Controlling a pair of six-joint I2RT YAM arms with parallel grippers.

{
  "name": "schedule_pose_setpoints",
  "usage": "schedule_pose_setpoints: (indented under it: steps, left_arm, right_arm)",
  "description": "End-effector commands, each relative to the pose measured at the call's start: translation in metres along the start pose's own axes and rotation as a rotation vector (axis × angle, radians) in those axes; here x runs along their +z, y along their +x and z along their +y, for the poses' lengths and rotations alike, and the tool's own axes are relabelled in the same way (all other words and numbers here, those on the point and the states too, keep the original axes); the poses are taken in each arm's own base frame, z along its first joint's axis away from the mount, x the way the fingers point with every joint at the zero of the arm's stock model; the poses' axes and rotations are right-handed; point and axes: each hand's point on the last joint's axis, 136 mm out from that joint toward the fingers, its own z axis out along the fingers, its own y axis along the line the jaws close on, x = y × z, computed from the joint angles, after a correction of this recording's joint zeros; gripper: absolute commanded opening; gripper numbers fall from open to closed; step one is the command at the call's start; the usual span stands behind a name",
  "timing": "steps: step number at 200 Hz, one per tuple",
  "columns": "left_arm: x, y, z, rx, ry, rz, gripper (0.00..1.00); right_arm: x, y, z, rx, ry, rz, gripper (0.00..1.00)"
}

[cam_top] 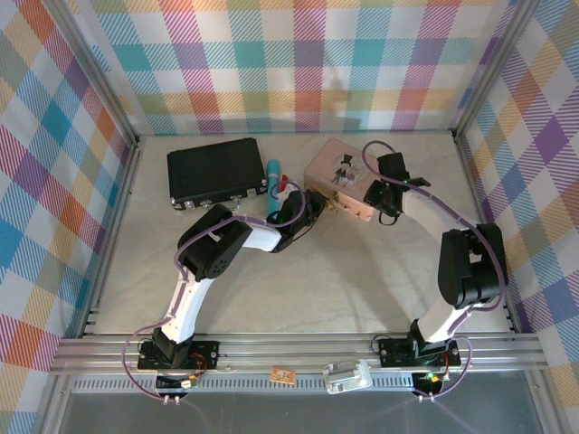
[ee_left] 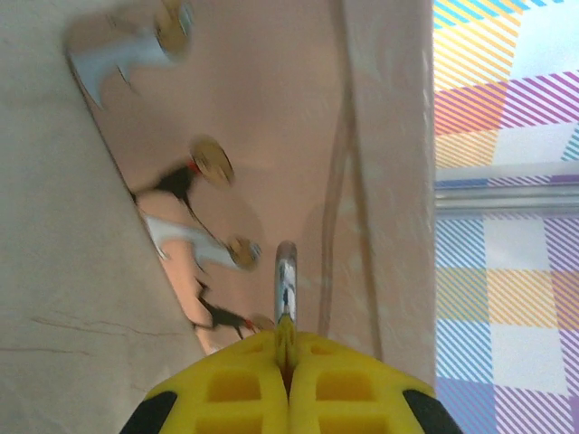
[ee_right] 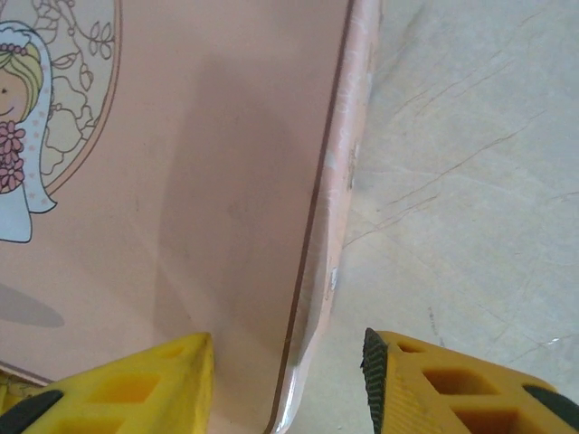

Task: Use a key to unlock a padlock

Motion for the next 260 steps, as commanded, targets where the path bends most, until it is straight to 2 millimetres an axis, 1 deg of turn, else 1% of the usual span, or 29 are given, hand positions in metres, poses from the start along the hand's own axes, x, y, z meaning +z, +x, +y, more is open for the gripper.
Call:
schedule_pose_setpoints:
  steps: [1,22,49,71,90,110,120,130,142,145,148,150,168,178,201,212,231,240,260]
  left_arm:
    - [-0.004,-0.022,-0.011,0.002,0.017,-0.074,0.00]
    - [-0.004,-0.025,-0.021,0.018,0.038,-0.078,0.00]
    - [-0.008,-0.028,-0.035,0.073,0.057,-0.067,0.00]
    - [-0.016,-0.030,-0.043,0.123,0.062,-0.040,0.00]
    - [-0.031,-0.027,-0.051,0.197,0.064,0.003,0.00]
    - [-0.046,-0.016,-0.061,0.272,0.076,0.084,0.00]
    - [-0.052,-0.007,-0.061,0.297,0.076,0.134,0.00]
    - [-0.059,0.002,-0.061,0.319,0.087,0.190,0.00]
    - [-0.068,0.014,-0.058,0.344,0.086,0.261,0.00]
    - [-0.070,0.016,-0.058,0.348,0.089,0.278,0.00]
    - [-0.073,0.019,-0.057,0.356,0.090,0.297,0.00]
    - [-0.074,0.021,-0.056,0.360,0.088,0.310,0.00]
    - [-0.089,0.040,-0.051,0.407,0.078,0.426,0.00]
    - [-0.098,0.050,-0.045,0.455,0.041,0.490,0.00]
    - [-0.123,0.069,-0.020,0.638,-0.118,0.613,0.00]
    - [-0.133,0.075,-0.012,0.693,-0.176,0.660,0.00]
    - [-0.143,0.081,0.007,0.711,-0.250,0.741,0.00]
    - [-0.147,0.086,0.013,0.731,-0.268,0.761,0.00]
    - [-0.149,0.093,0.028,0.778,-0.319,0.776,0.00]
  right_arm:
    - [-0.002,0.004,-0.034,0.039,0.101,0.005,0.47]
    - [-0.006,0.003,-0.033,0.031,0.087,0.002,0.47]
    - [-0.012,-0.003,-0.025,0.010,0.044,-0.015,0.47]
    - [-0.024,-0.012,-0.018,-0.011,0.002,-0.040,0.47]
    - [-0.039,-0.020,-0.011,-0.048,-0.038,-0.075,0.49]
    - [-0.056,-0.023,-0.008,-0.087,-0.069,-0.107,0.55]
    - [-0.063,-0.024,-0.008,-0.108,-0.079,-0.121,0.59]
    - [-0.069,-0.022,-0.008,-0.139,-0.092,-0.133,0.68]
    - [-0.075,-0.019,-0.009,-0.169,-0.104,-0.144,0.82]
    - [-0.076,-0.018,-0.009,-0.178,-0.108,-0.146,0.88]
    - [-0.078,-0.016,-0.009,-0.188,-0.114,-0.146,0.97]
    - [-0.078,-0.015,-0.010,-0.193,-0.116,-0.147,1.00]
    - [-0.084,-0.006,-0.013,-0.236,-0.129,-0.145,0.99]
    - [-0.087,-0.001,-0.016,-0.252,-0.131,-0.141,0.99]
    - [-0.093,0.010,-0.022,-0.255,-0.148,-0.147,0.99]
    - [-0.094,0.015,-0.026,-0.252,-0.153,-0.154,0.99]
    - [-0.092,0.024,-0.032,-0.258,-0.155,-0.167,0.99]
    - [-0.091,0.027,-0.034,-0.262,-0.157,-0.172,0.99]
    - [-0.088,0.033,-0.039,-0.284,-0.153,-0.182,0.99]
